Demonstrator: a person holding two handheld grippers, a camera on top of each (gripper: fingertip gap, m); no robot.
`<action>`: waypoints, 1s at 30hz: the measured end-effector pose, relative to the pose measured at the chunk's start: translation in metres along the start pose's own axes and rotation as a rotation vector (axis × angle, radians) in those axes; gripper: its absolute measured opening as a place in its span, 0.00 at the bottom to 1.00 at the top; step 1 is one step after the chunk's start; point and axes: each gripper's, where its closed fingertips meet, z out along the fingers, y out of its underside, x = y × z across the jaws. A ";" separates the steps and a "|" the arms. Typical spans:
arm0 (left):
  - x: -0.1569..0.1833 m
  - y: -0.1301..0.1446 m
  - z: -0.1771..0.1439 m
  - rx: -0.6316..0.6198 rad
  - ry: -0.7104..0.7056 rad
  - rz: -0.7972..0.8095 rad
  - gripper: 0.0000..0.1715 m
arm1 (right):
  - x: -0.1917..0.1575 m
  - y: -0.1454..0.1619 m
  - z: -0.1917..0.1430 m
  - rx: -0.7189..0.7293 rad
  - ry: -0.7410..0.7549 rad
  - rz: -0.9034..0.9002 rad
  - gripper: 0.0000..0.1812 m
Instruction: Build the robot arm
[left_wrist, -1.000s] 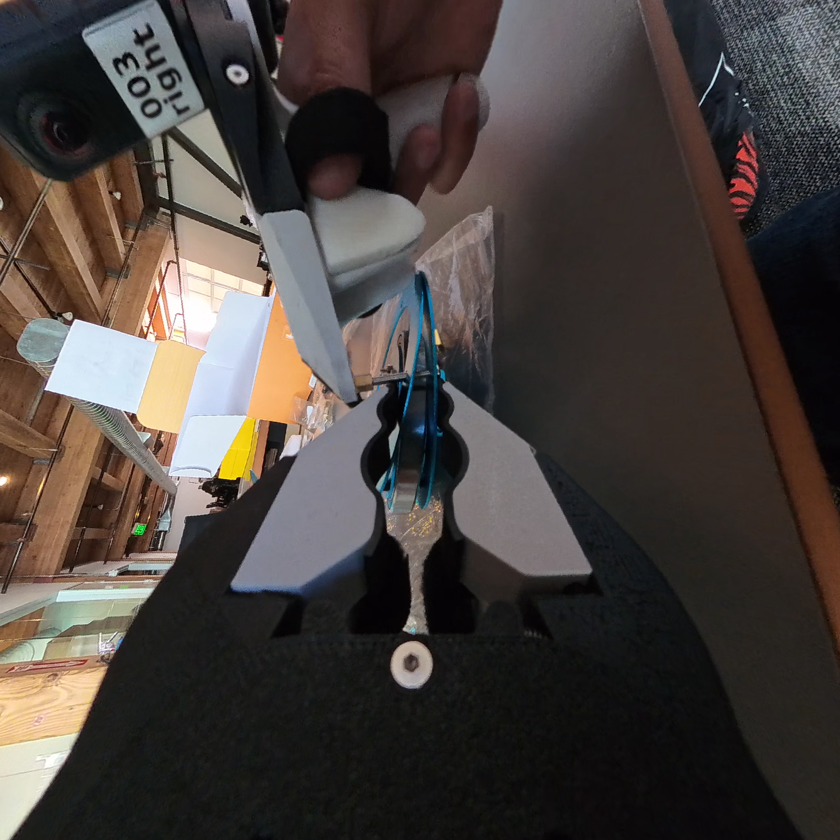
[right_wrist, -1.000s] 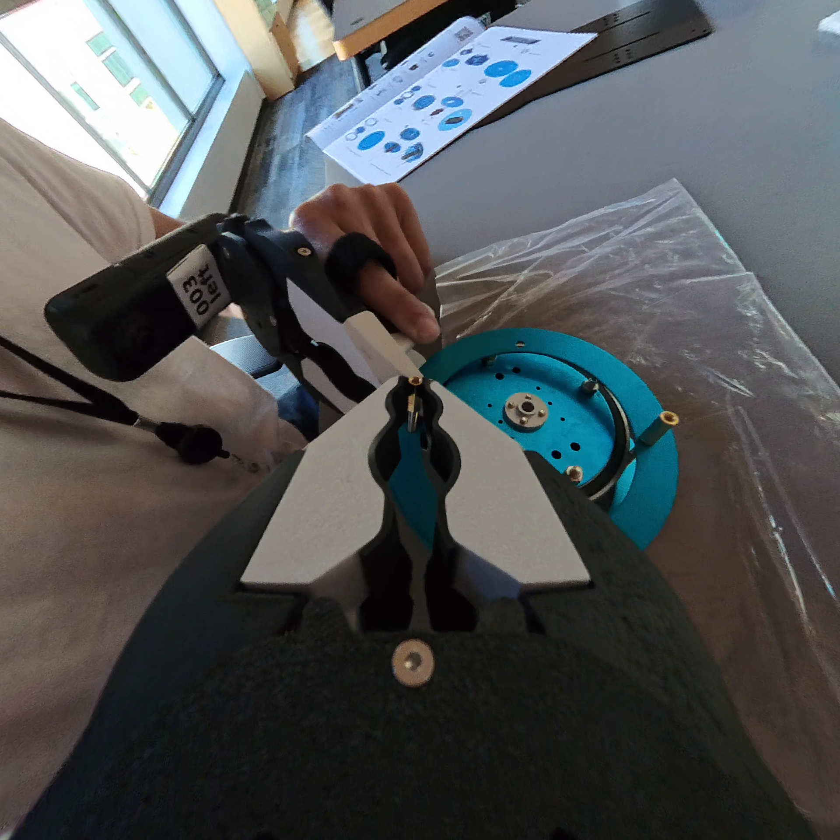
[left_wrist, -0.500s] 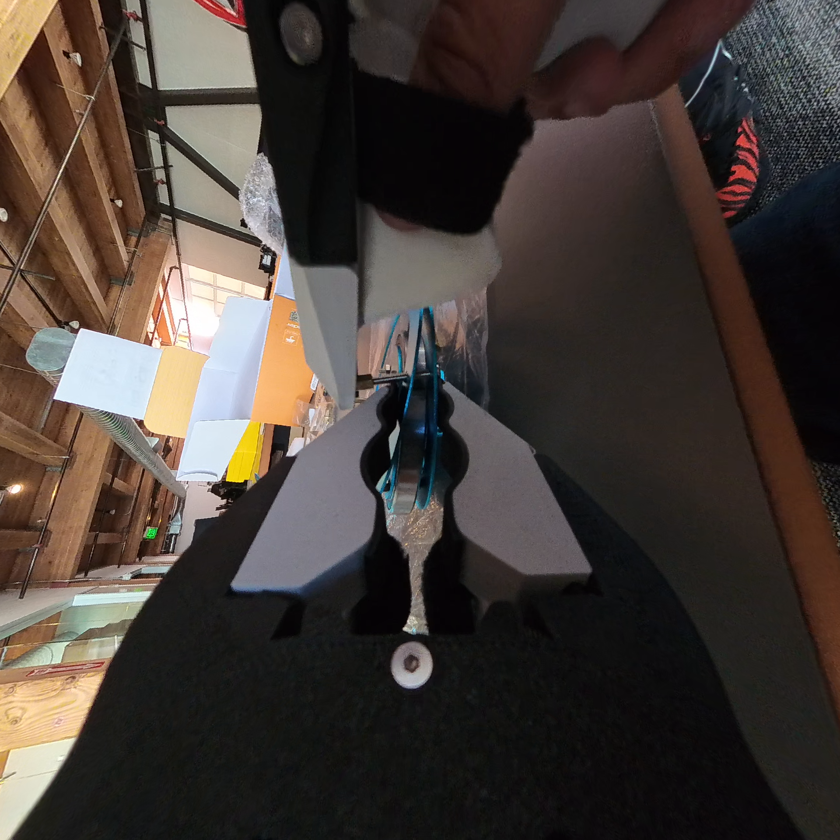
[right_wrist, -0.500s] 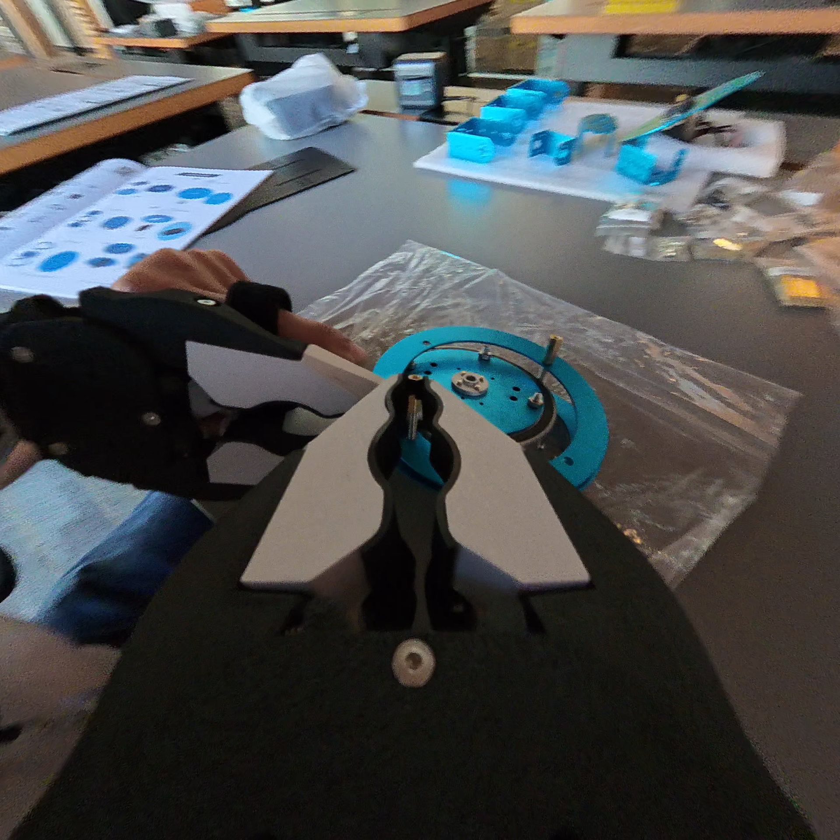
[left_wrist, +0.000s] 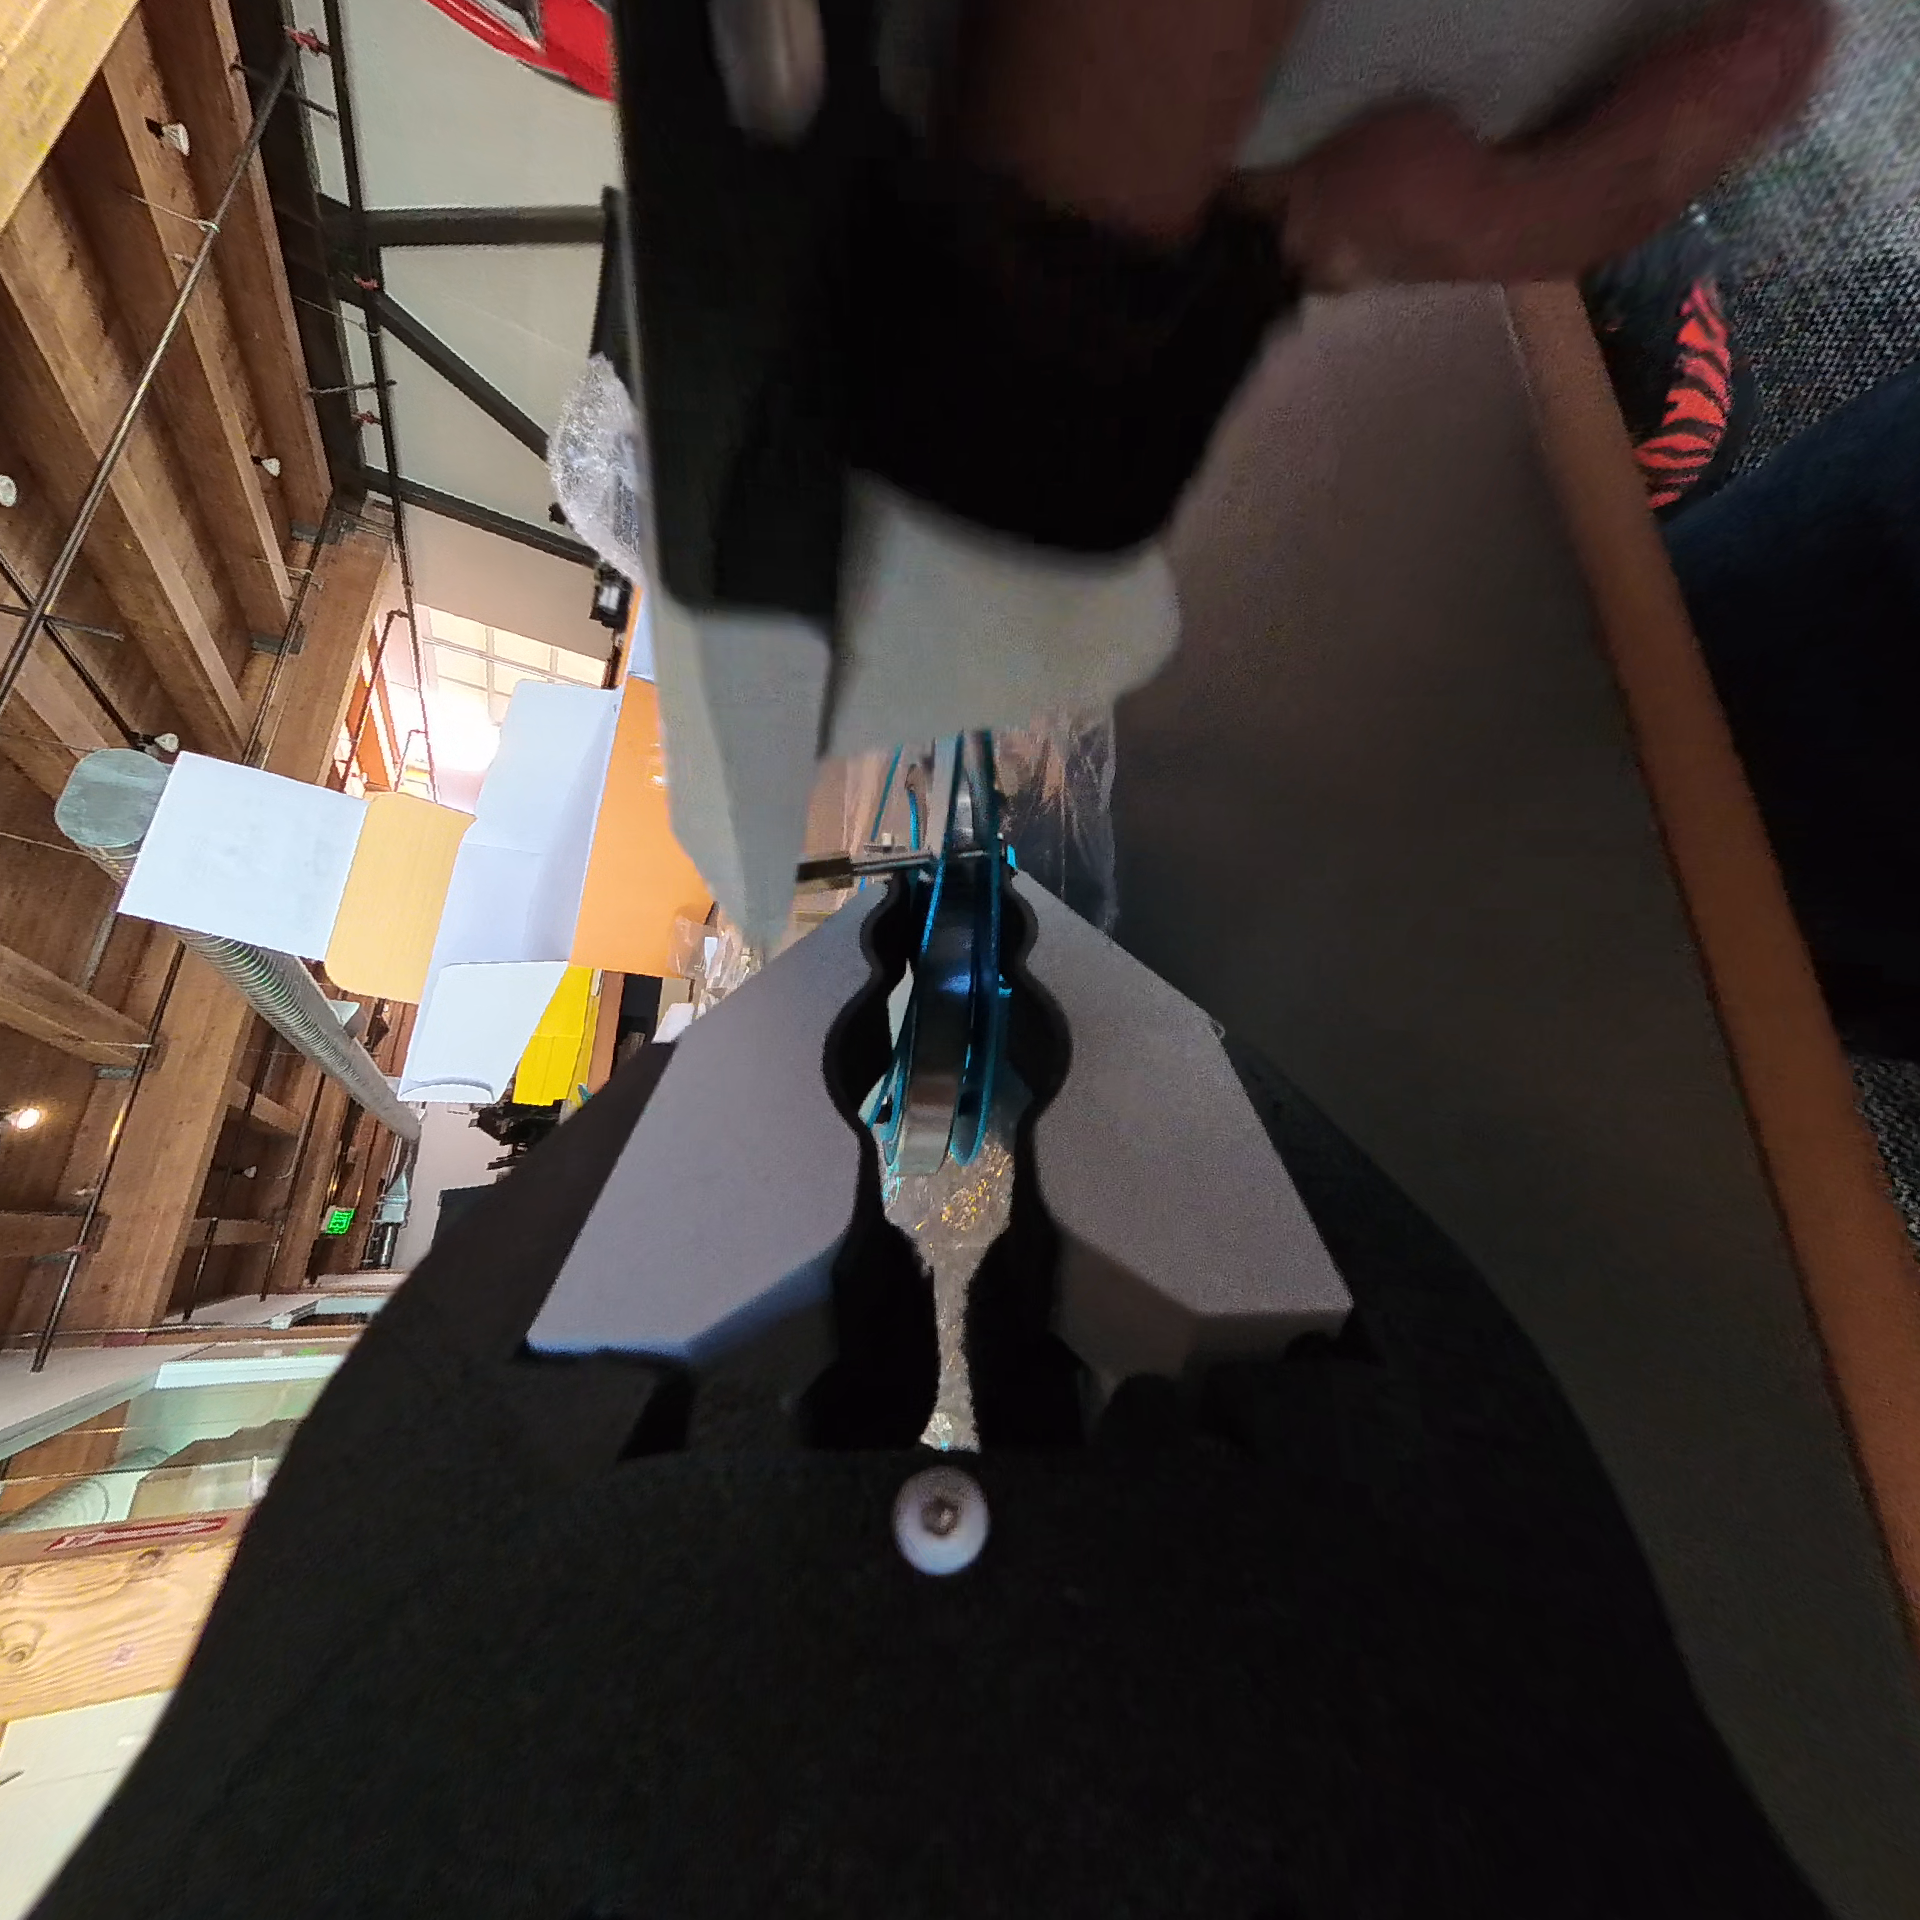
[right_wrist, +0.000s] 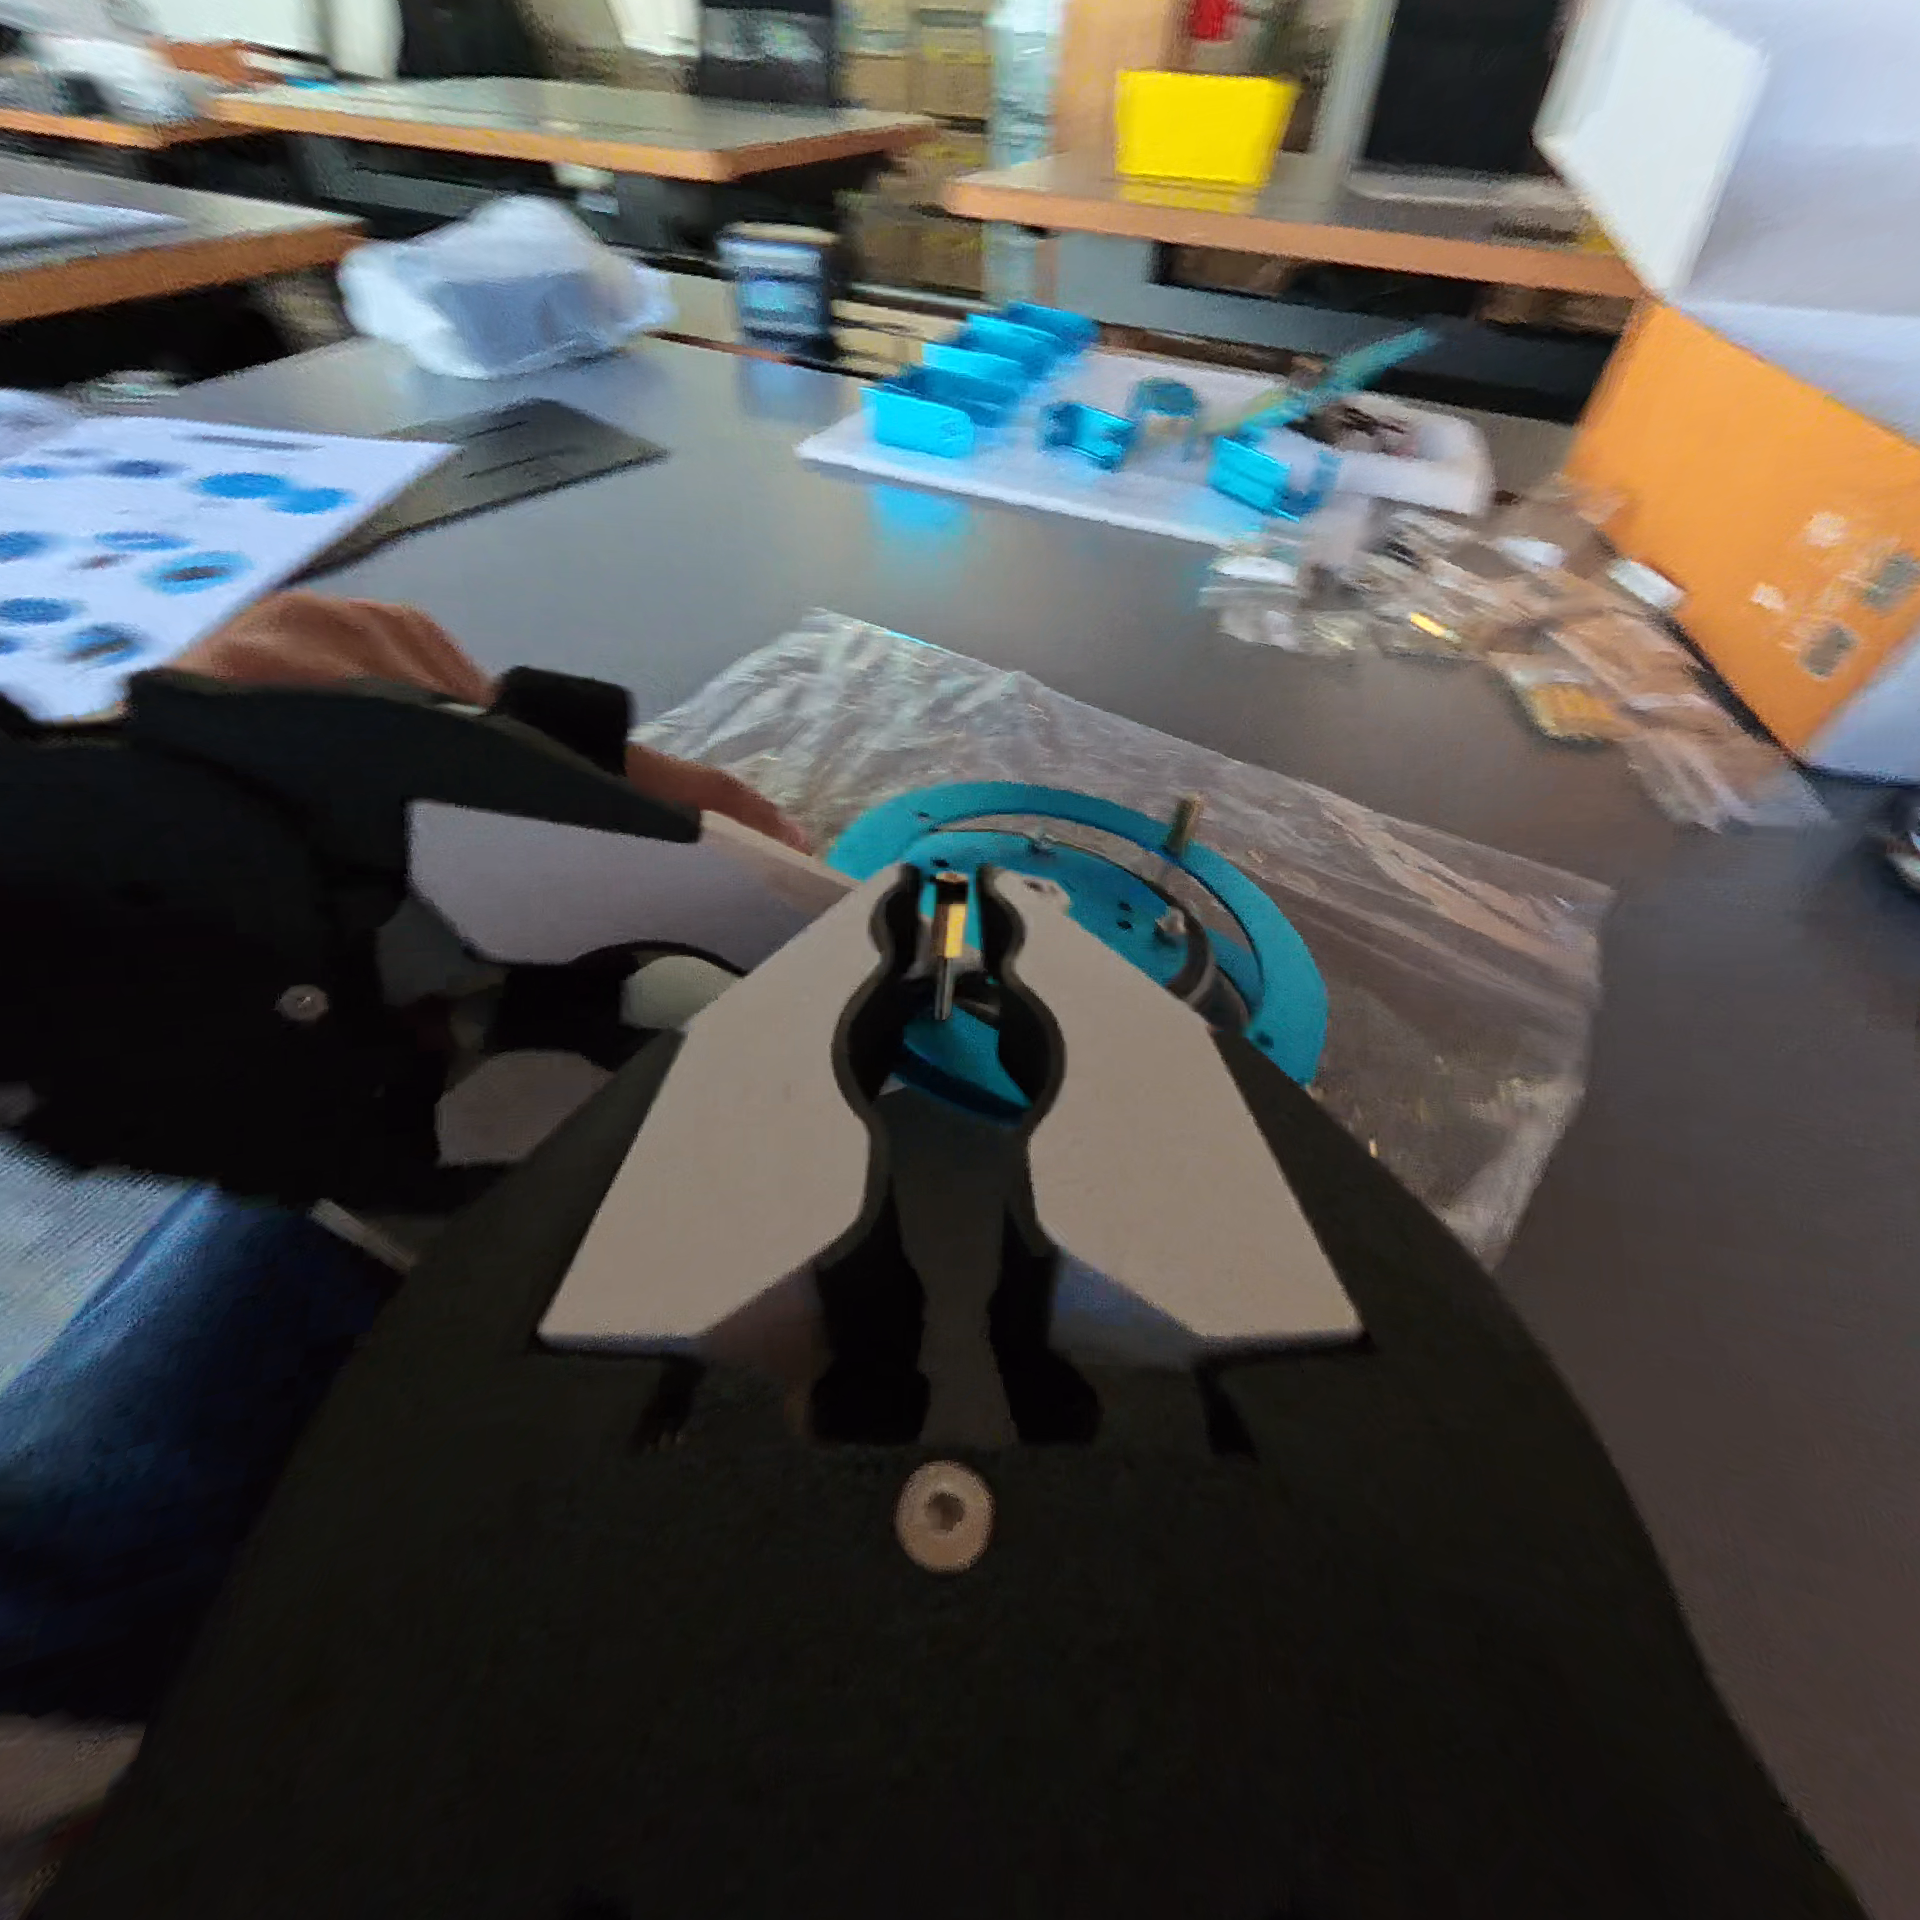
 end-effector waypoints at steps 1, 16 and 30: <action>0.000 0.000 0.000 0.001 0.000 -0.003 0.09 | -0.007 -0.005 -0.004 0.019 -0.131 -0.028 0.11; 0.000 -0.001 0.000 0.012 -0.008 0.008 0.09 | 0.000 0.000 -0.006 -0.260 -1.176 0.121 0.13; 0.000 -0.002 0.000 0.016 -0.002 0.003 0.09 | -0.013 0.013 -0.004 -0.351 -1.209 0.002 0.03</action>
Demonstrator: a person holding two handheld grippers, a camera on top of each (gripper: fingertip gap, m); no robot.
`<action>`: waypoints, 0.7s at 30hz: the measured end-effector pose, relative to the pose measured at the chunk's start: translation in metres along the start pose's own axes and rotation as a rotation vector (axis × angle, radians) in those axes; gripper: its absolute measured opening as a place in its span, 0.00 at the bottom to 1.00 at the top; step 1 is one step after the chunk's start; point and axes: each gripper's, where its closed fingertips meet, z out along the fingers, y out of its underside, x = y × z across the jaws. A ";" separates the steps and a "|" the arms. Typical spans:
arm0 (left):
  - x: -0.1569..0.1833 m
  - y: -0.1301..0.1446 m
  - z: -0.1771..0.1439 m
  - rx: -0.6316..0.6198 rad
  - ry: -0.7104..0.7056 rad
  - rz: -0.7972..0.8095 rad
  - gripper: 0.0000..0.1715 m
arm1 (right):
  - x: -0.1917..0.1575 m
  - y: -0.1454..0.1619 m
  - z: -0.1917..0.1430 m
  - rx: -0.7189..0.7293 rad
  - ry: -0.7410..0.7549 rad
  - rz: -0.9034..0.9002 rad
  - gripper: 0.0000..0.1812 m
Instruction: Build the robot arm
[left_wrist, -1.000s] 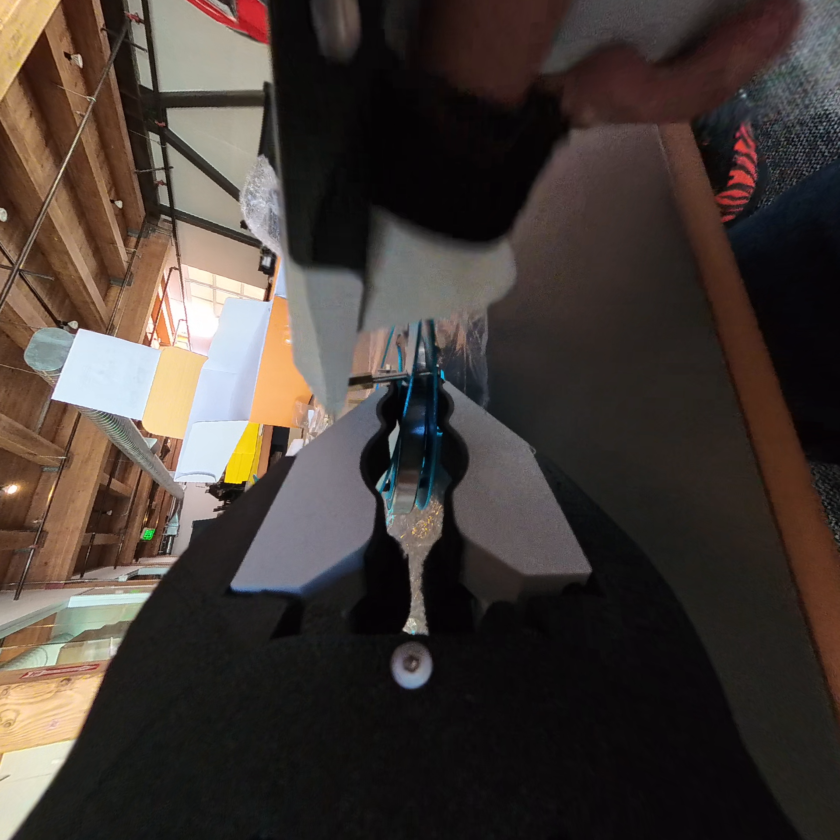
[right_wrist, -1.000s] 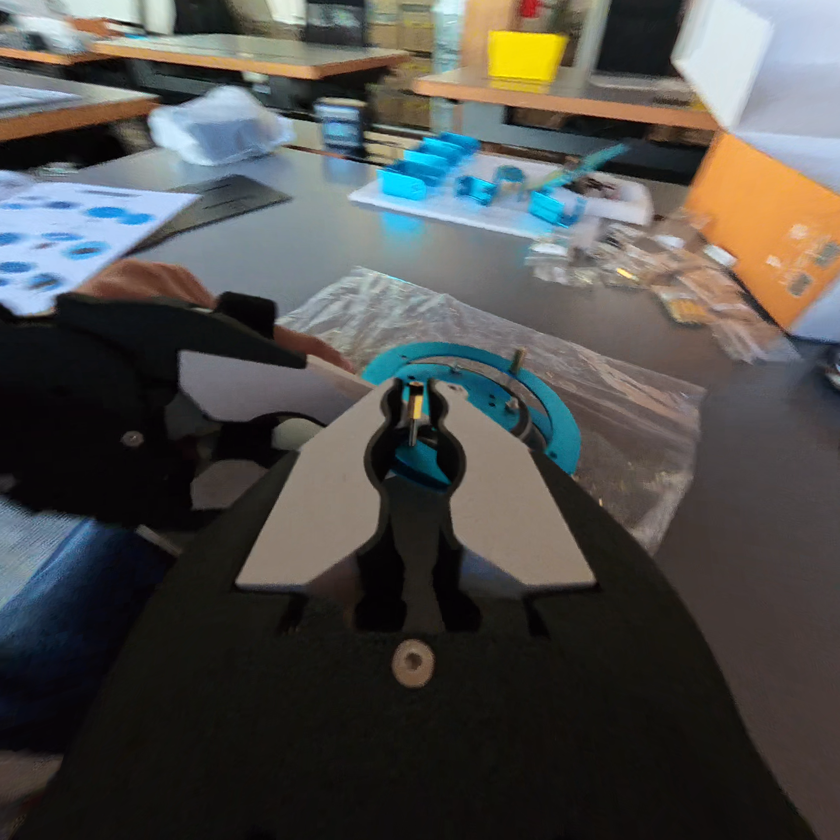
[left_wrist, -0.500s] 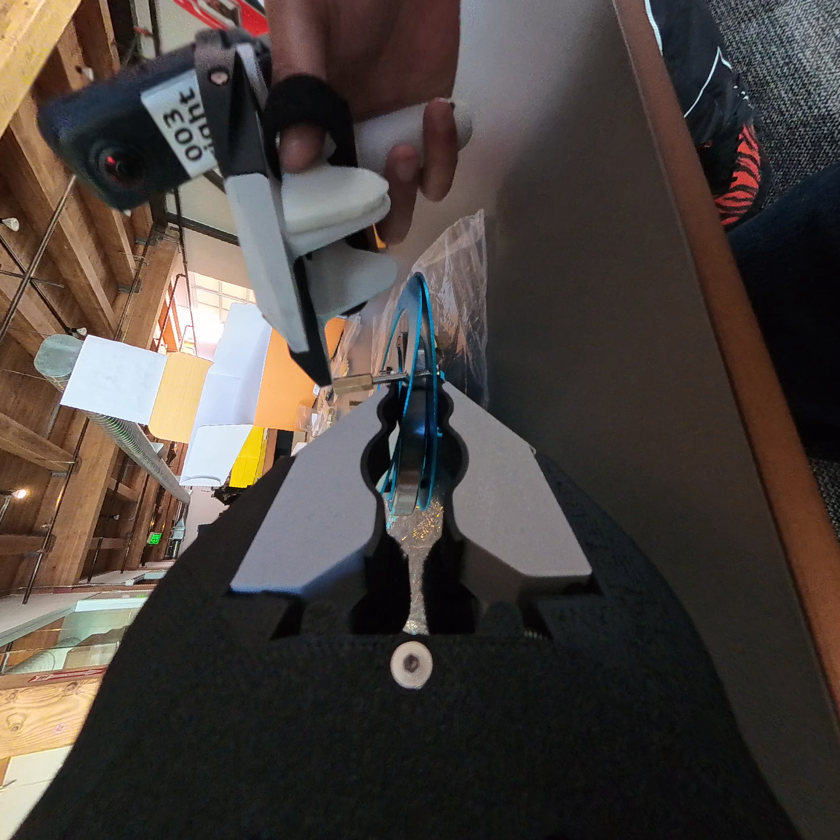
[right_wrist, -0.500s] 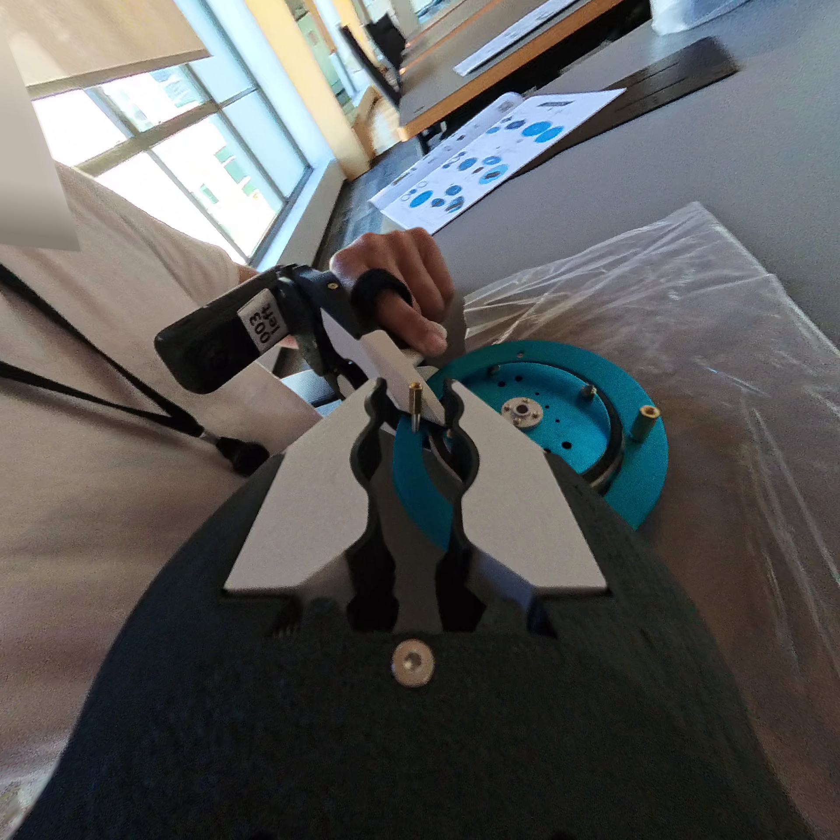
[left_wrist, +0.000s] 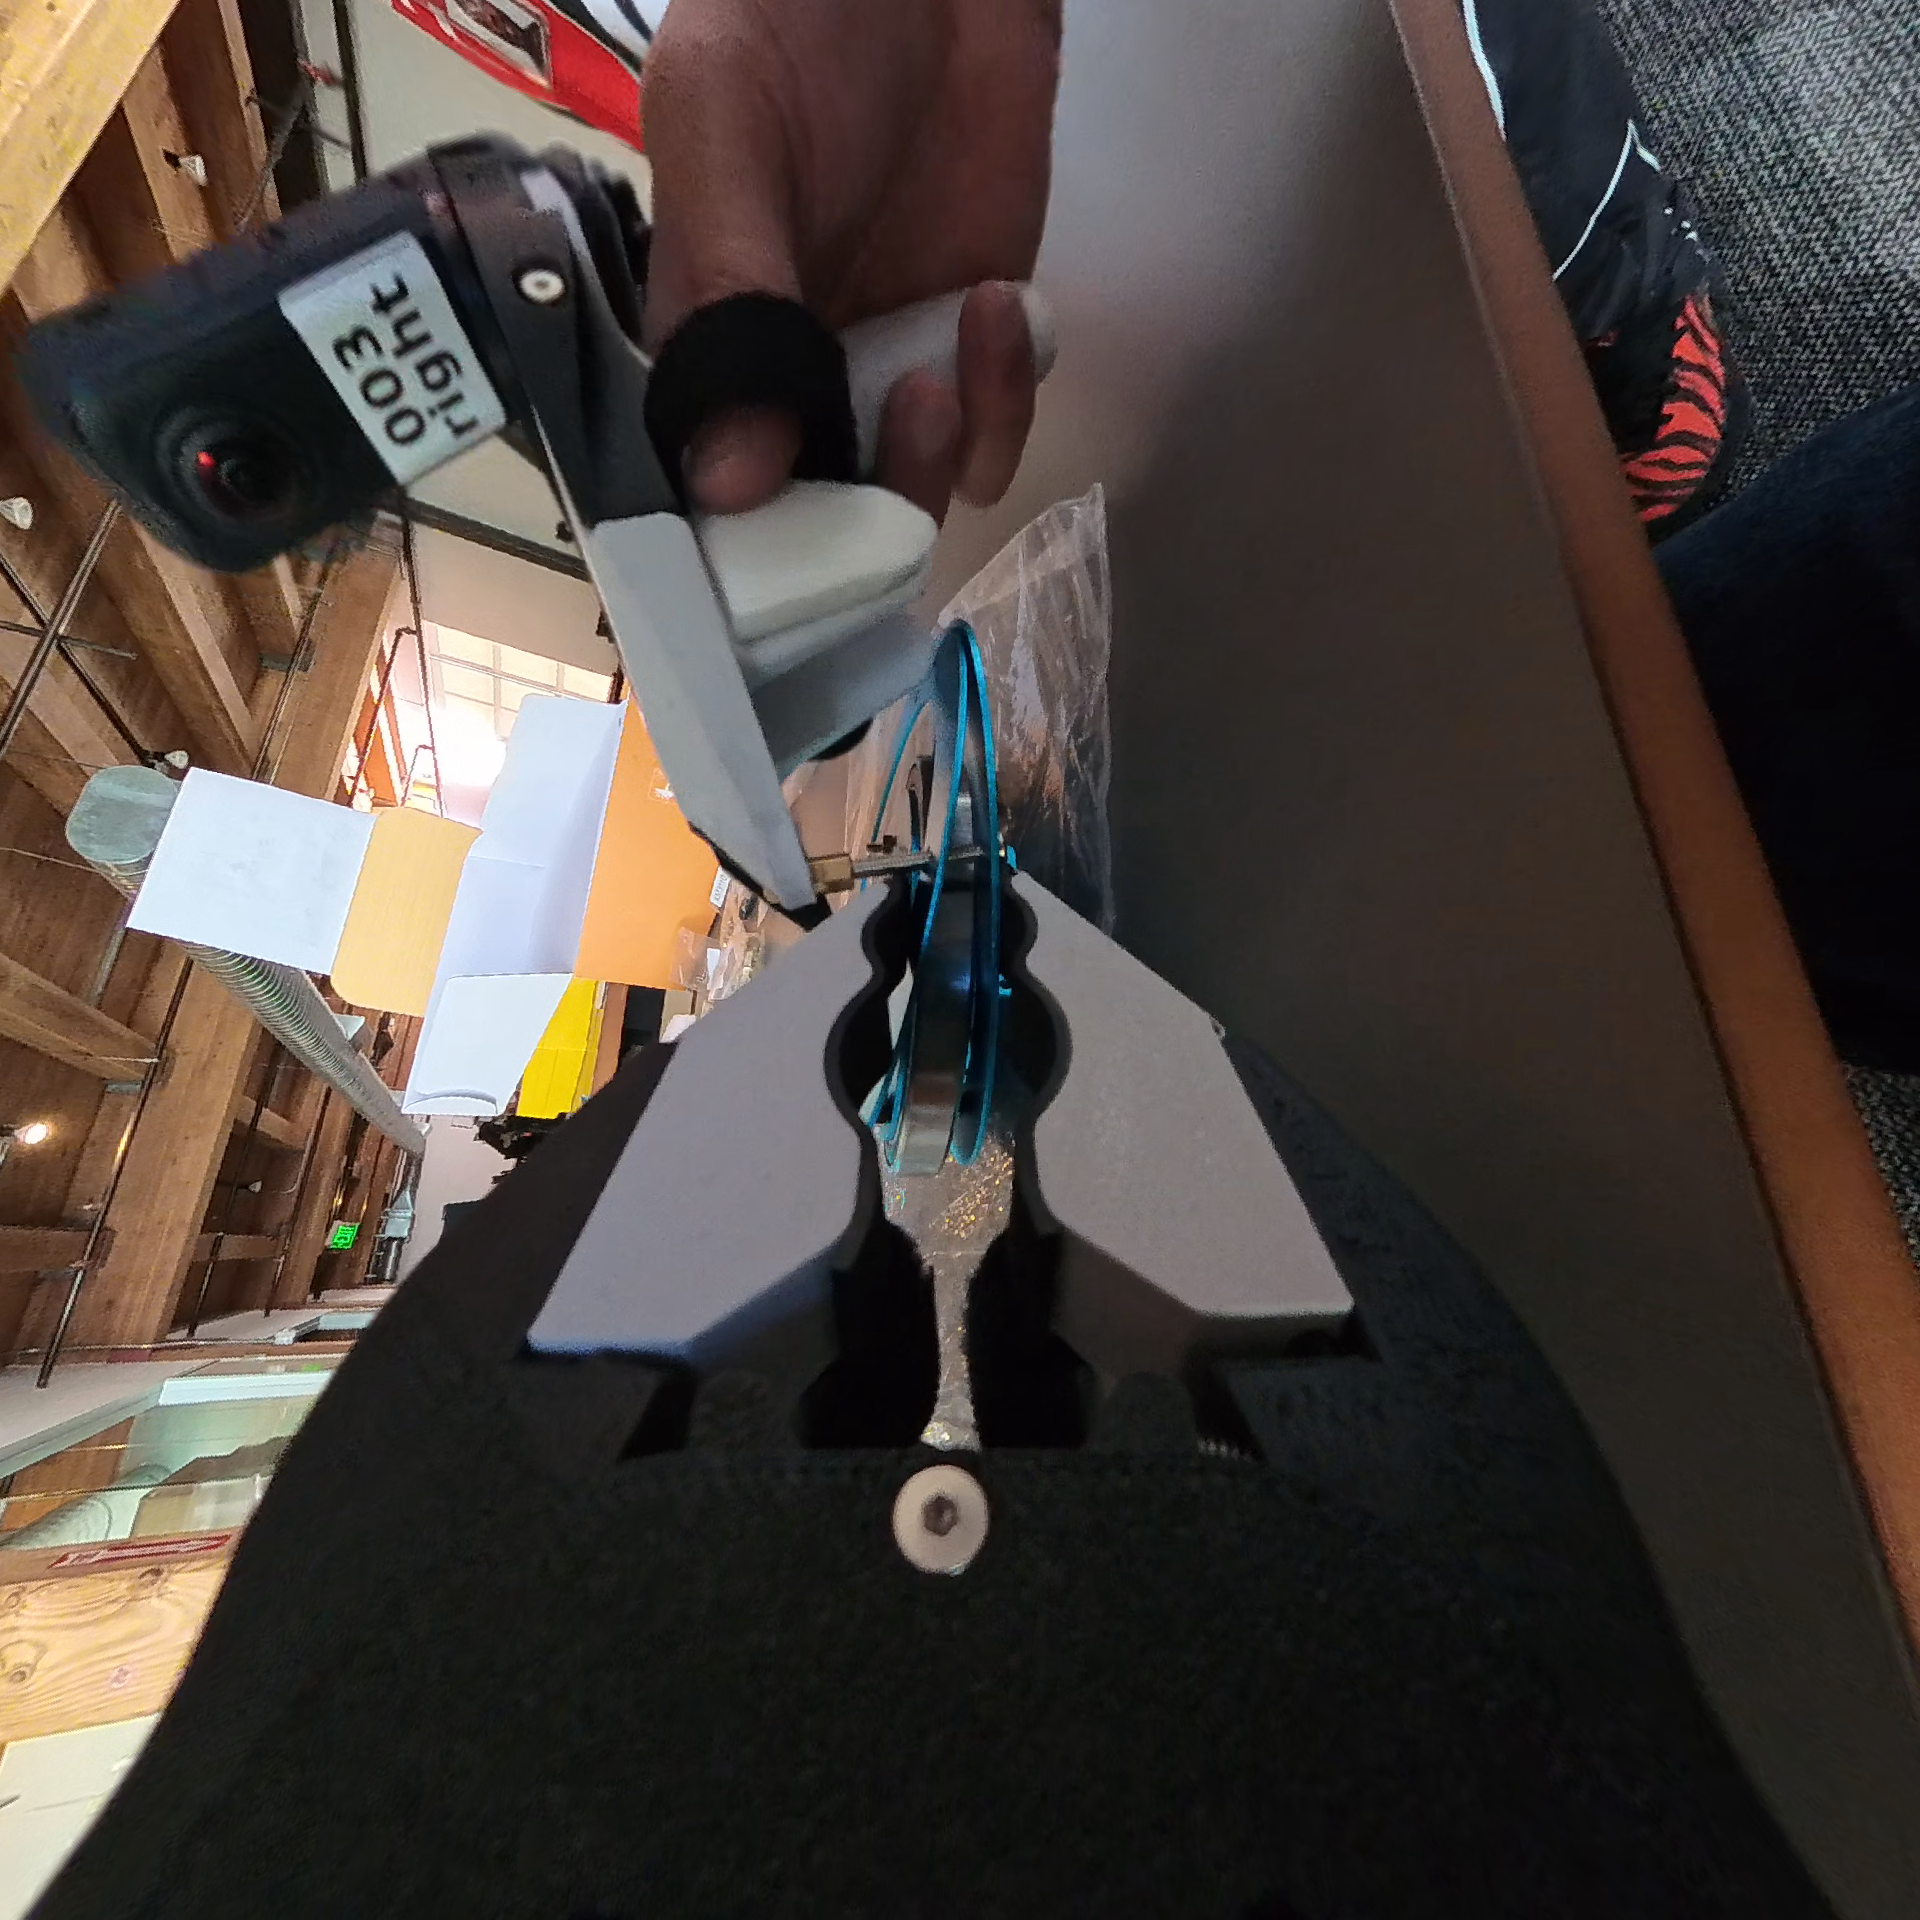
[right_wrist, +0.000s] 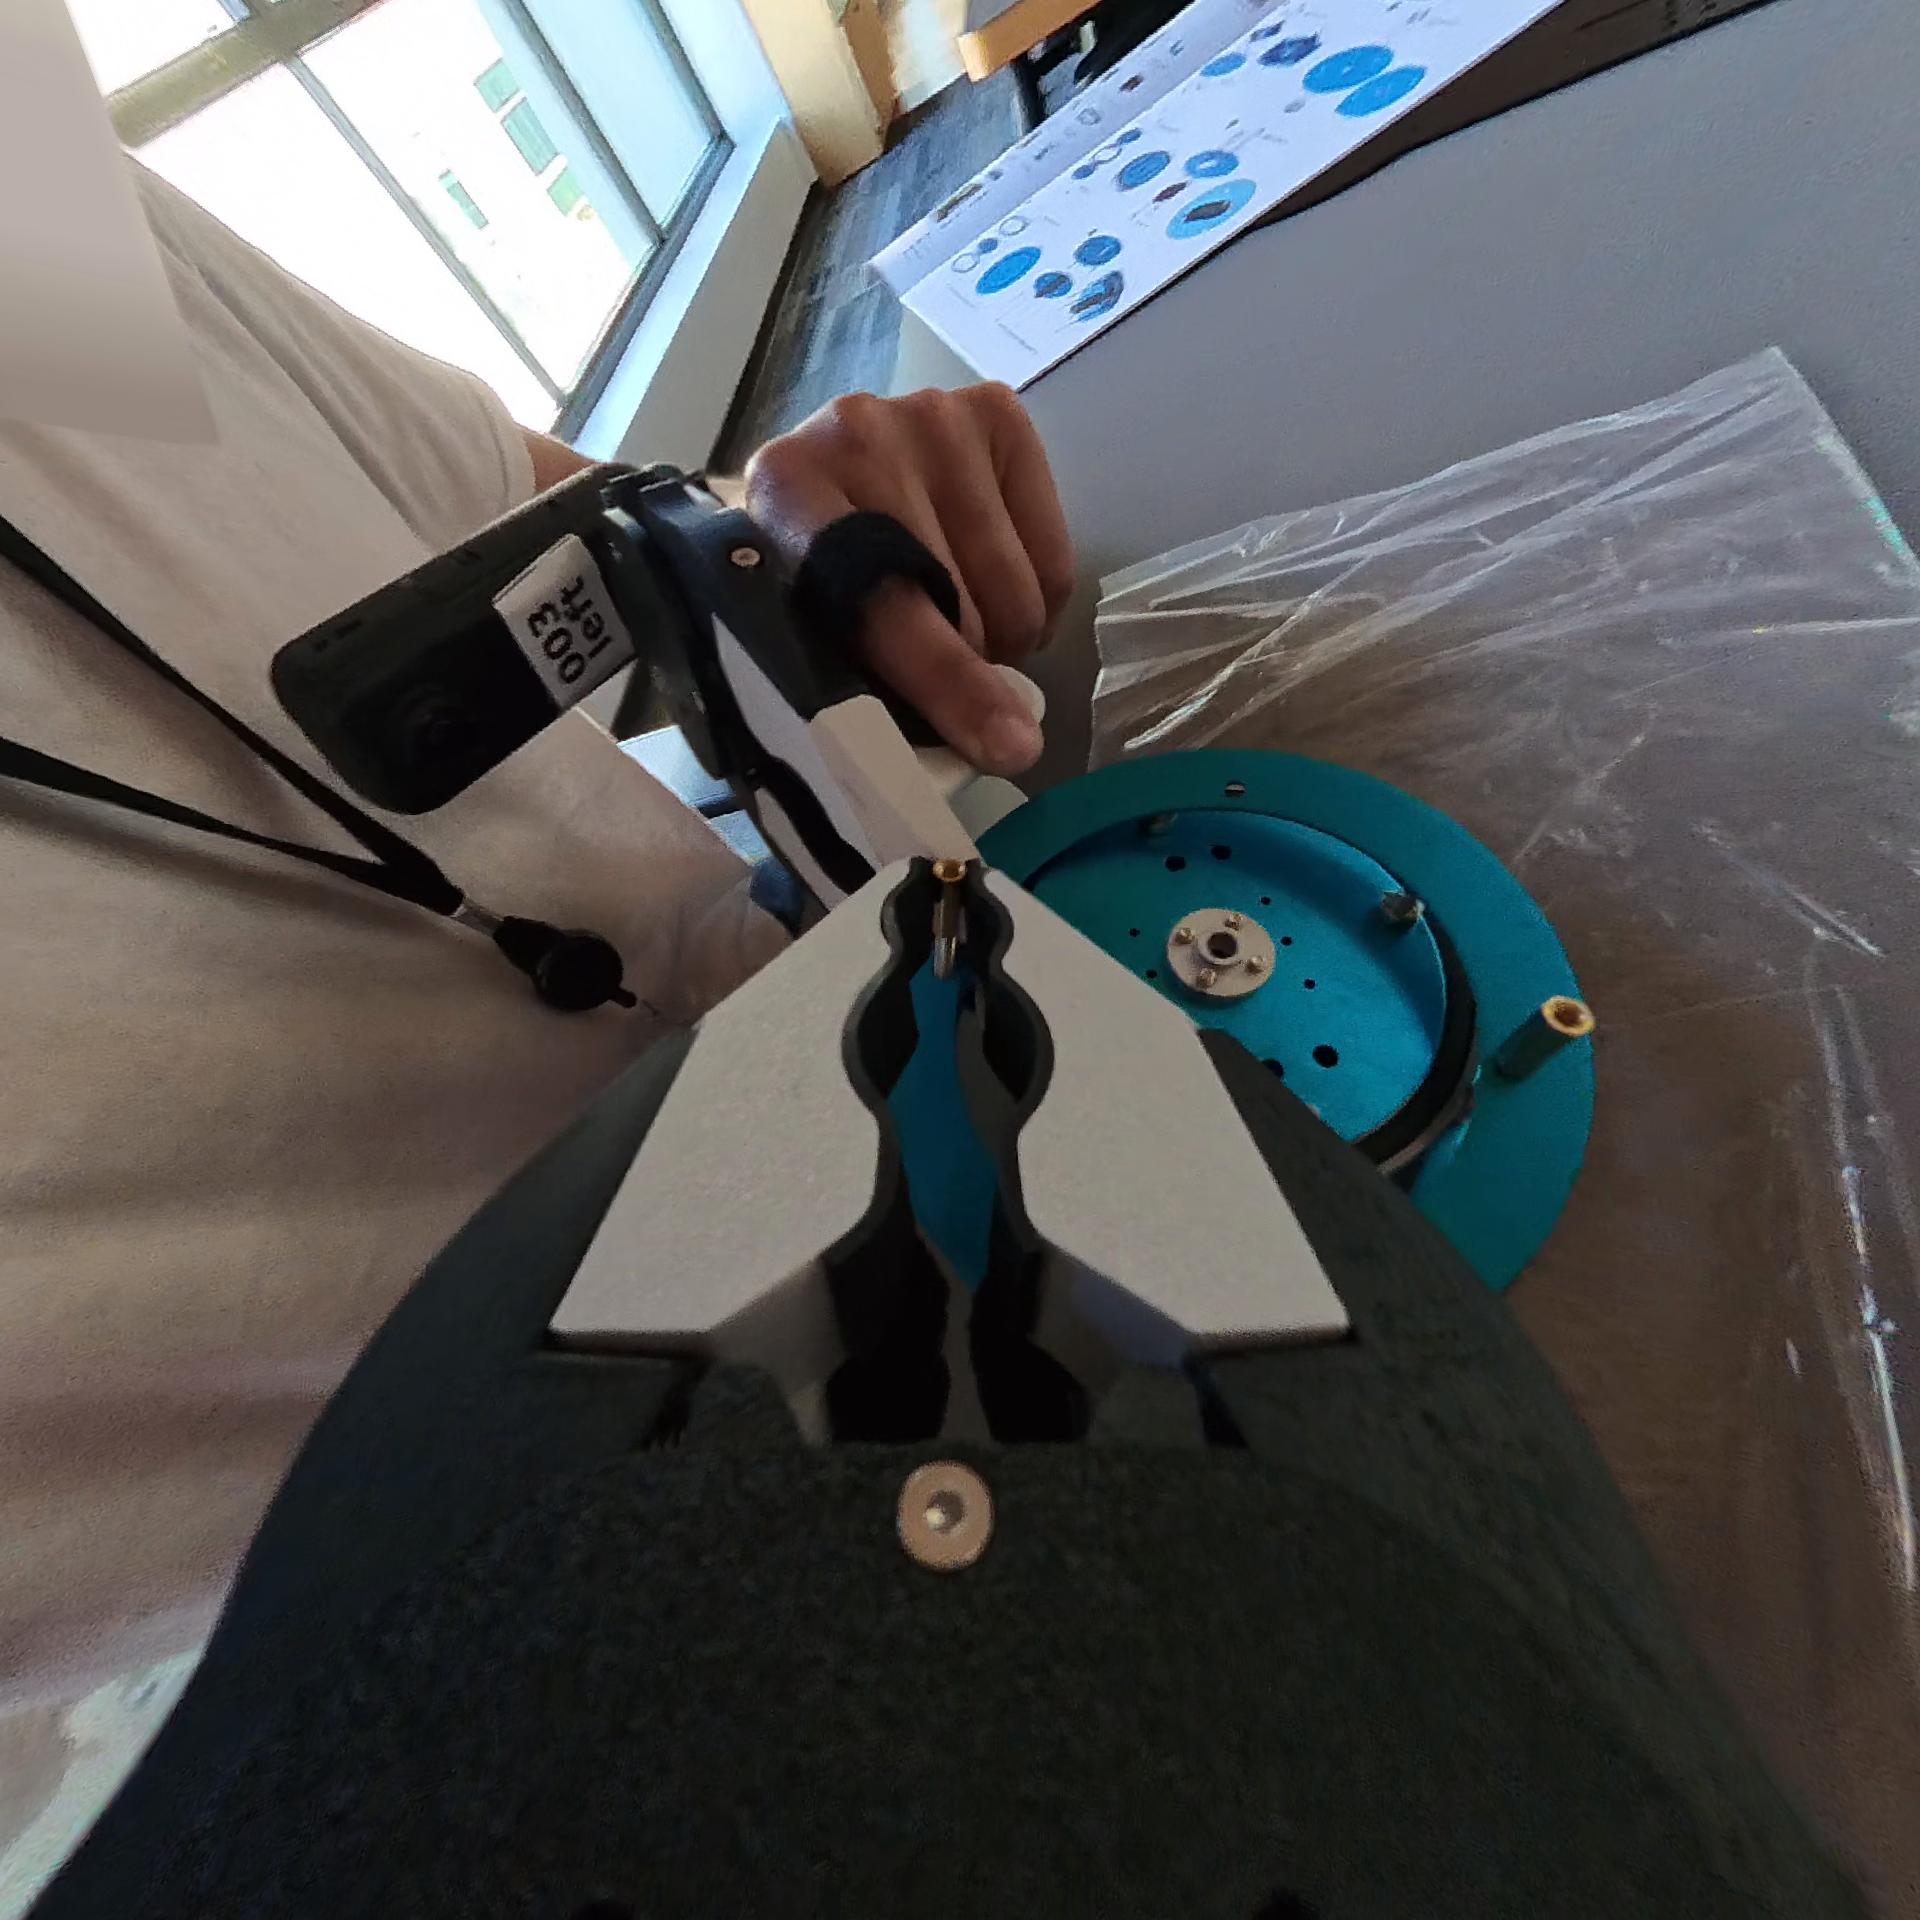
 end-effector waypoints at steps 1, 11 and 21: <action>0.000 0.000 0.000 -0.001 -0.001 0.001 0.09 | 0.001 0.000 0.000 0.011 0.034 0.001 0.03; -0.001 0.002 0.001 -0.023 -0.010 0.018 0.09 | 0.008 -0.006 -0.003 0.192 0.570 0.062 0.02; 0.001 -0.002 0.000 -0.027 -0.011 0.028 0.09 | 0.009 -0.003 -0.013 0.336 1.194 0.130 0.02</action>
